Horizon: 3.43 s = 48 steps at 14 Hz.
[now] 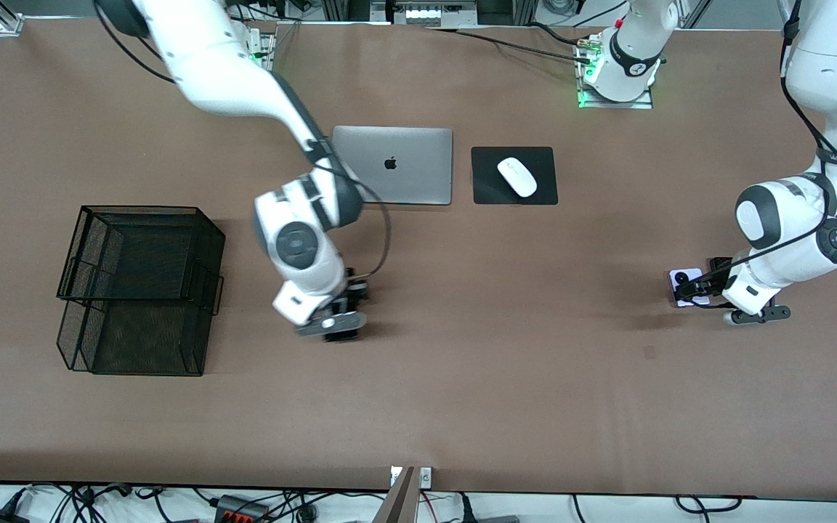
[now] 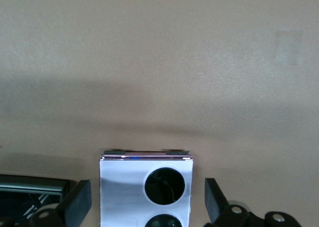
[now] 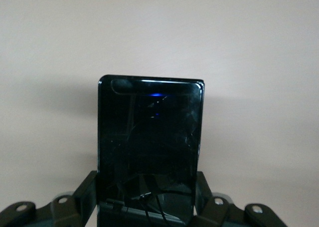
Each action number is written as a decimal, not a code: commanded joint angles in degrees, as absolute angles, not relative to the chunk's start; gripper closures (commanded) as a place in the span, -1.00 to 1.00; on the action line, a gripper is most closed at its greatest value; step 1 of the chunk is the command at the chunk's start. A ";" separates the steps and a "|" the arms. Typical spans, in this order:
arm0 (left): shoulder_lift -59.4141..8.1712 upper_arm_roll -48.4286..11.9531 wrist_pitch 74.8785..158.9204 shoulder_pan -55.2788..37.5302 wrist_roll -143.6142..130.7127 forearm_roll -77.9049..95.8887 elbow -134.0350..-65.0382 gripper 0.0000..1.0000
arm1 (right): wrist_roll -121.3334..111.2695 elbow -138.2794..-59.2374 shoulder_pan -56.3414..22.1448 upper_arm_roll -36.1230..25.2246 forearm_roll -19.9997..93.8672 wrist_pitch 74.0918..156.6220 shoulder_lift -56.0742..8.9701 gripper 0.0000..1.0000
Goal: Place phones with both arms
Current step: 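Carry the black phone over the mesh basket with the right gripper, then lower the black phone into the basket while the left gripper lifts the white phone, then carry the white phone to the laptop front and lower it with the left gripper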
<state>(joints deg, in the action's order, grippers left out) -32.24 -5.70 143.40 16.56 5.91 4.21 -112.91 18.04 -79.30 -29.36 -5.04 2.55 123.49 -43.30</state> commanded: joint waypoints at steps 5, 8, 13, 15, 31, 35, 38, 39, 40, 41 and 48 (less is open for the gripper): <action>-33.05 -5.80 142.74 16.44 5.10 0.54 -112.50 -1.00 | 13.19 -81.30 -16.28 -4.39 2.73 104.61 -31.04 0.37; -33.13 -5.89 142.73 16.52 5.36 -0.44 -112.50 -1.00 | 12.74 -85.76 -13.45 -5.44 0.45 99.86 -26.12 0.37; -33.84 -5.89 143.00 16.70 5.45 -0.44 -112.50 -1.00 | 9.42 -94.75 -10.03 -7.29 -0.62 99.41 -20.83 0.37; -33.92 -5.89 143.00 16.70 5.54 -0.44 -112.50 -1.00 | 4.59 -95.88 -7.83 -7.29 -0.97 99.58 -21.01 0.37; -32.25 -15.21 112.25 8.64 -18.96 -0.53 -93.45 0.17 | 4.04 -98.96 -7.82 -7.21 -0.88 102.39 -23.46 0.37; -37.07 -15.29 112.67 -0.94 -29.86 2.09 -85.54 0.21 | 4.13 -98.96 -8.00 -7.12 -0.79 103.53 -24.61 0.31; -43.04 -15.21 112.68 -8.24 -34.44 8.52 -75.10 0.30 | 4.13 -98.62 -7.91 -7.12 -0.79 103.45 -24.52 -1.00; -45.07 -15.38 112.68 -9.13 -35.06 9.22 -72.10 0.30 | 4.04 -98.18 -7.91 -7.12 -0.79 103.10 -24.26 -1.00; -47.00 -15.29 112.85 -11.23 -36.20 11.93 -69.11 0.32 | 4.04 -97.56 -8.00 -7.12 -0.79 102.83 -23.82 -1.00; -48.41 -14.94 113.98 -14.30 -39.00 14.04 -66.82 0.33 | 3.96 -96.86 -8.00 -7.12 -0.79 102.57 -23.21 -1.00; -52.99 -13.72 127.51 -27.14 -57.98 13.89 -62.23 0.37 | 3.25 -84.04 -8.09 -6.50 -0.53 98.70 -22.41 -1.00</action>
